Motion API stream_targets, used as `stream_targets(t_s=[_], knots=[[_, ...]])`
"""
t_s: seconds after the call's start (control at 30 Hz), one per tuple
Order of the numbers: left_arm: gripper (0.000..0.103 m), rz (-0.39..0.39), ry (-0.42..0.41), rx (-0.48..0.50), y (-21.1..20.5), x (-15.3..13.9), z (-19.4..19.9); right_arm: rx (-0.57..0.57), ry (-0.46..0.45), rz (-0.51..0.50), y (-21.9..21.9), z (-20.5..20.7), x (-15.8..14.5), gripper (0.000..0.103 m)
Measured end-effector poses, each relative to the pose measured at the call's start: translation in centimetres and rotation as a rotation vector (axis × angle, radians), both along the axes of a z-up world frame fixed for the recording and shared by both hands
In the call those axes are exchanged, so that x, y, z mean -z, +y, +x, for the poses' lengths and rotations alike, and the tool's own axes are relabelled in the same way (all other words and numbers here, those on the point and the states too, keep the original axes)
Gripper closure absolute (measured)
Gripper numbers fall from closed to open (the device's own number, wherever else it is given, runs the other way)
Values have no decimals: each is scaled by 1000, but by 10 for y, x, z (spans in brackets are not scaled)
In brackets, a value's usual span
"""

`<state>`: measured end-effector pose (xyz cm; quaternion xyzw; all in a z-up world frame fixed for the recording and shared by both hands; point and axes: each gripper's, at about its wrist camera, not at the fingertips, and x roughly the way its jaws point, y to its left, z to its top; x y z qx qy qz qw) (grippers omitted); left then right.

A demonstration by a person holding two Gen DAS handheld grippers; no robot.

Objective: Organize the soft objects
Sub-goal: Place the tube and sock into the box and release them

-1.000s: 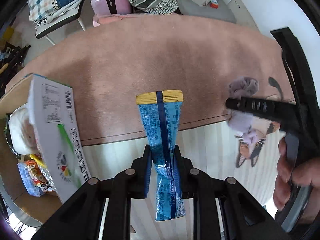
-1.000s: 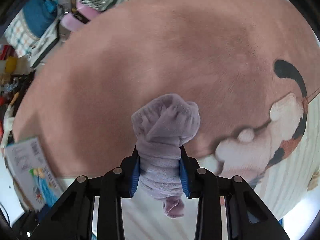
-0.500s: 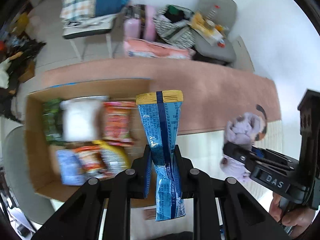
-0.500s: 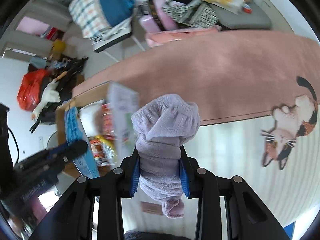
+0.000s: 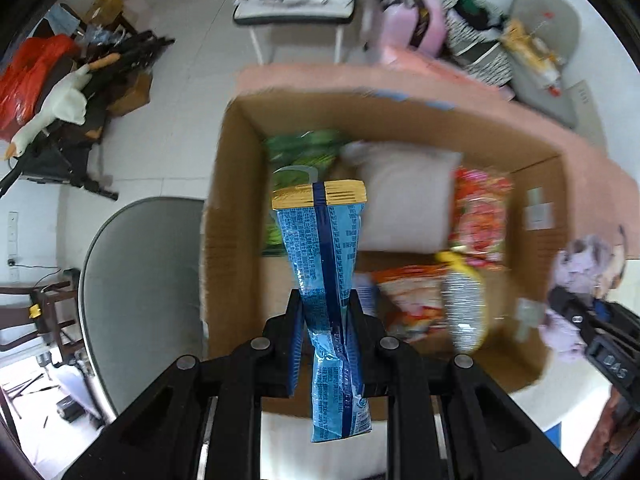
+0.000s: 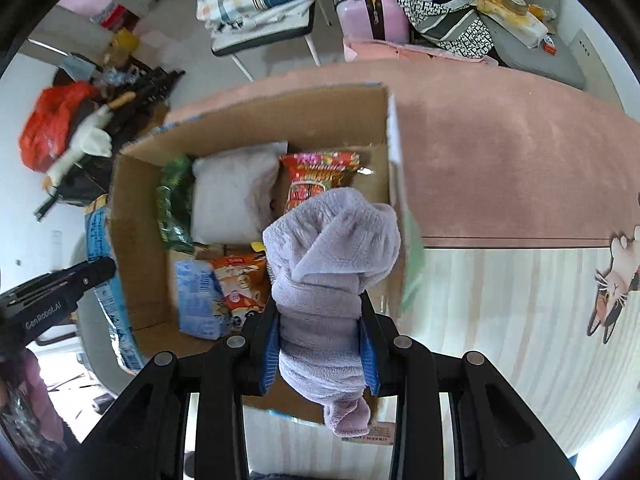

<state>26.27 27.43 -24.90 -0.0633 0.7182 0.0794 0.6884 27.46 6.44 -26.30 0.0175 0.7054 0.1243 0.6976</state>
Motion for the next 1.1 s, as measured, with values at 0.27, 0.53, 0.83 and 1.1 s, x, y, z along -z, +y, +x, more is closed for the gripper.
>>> stream_targets(t_s=[0.27, 0.53, 0.83, 1.1], knots=[[78, -4, 109, -35, 24, 51, 1, -37, 22, -158, 19, 12, 39, 59], [55, -40, 90, -41, 27, 44, -7, -38, 16, -169, 20, 7, 29, 36], [52, -29, -8, -42, 18, 8, -41, -39, -15, -140, 22, -18, 4, 33], [7, 29, -112, -64, 6, -14, -69, -42, -73, -146, 25, -44, -5, 13]])
